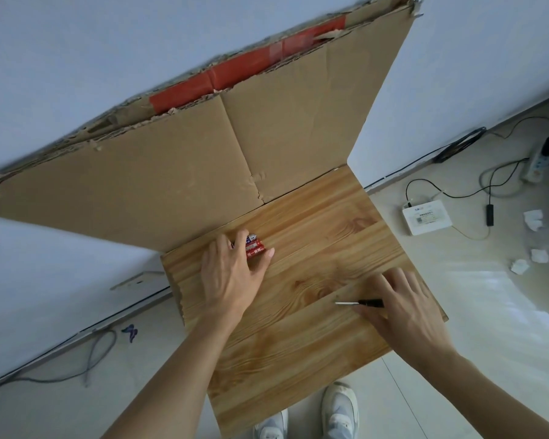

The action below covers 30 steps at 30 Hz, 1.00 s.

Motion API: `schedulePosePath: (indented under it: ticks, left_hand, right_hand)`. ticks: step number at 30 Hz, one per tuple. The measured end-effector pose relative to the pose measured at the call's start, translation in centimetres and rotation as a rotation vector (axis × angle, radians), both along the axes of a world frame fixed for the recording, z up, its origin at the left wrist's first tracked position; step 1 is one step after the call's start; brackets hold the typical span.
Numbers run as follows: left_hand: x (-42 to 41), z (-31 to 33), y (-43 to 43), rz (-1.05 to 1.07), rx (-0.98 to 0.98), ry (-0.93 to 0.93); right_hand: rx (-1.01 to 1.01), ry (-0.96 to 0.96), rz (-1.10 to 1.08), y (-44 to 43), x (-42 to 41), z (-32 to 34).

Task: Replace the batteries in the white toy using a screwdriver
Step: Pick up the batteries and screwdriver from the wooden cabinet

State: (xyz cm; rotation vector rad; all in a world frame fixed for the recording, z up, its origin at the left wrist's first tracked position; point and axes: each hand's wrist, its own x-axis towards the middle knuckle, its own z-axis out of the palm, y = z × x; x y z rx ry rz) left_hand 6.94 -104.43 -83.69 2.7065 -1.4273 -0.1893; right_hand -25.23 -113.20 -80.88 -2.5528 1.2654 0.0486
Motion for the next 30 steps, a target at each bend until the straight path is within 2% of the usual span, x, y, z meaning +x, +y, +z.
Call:
schedulePosePath:
  ticks: [11,18,30]
  left_hand:
    - [1.1,-0.9,0.0,-0.155,-0.08,-0.03]
    - [1.1,-1.8,0.3,-0.274,-0.086,-0.19]
    - [0.9,-1.3,0.5,-0.254,-0.038,-0.134]
  right_hand:
    - [-0.001,-0.143,0.005,0.3,0.4,-1.7]
    - [-0.02,-0.145,-0.025,0.4,0.9,-2.4]
    - [-0.028,-0.182,-0.076,0.8,1.6,-2.1]
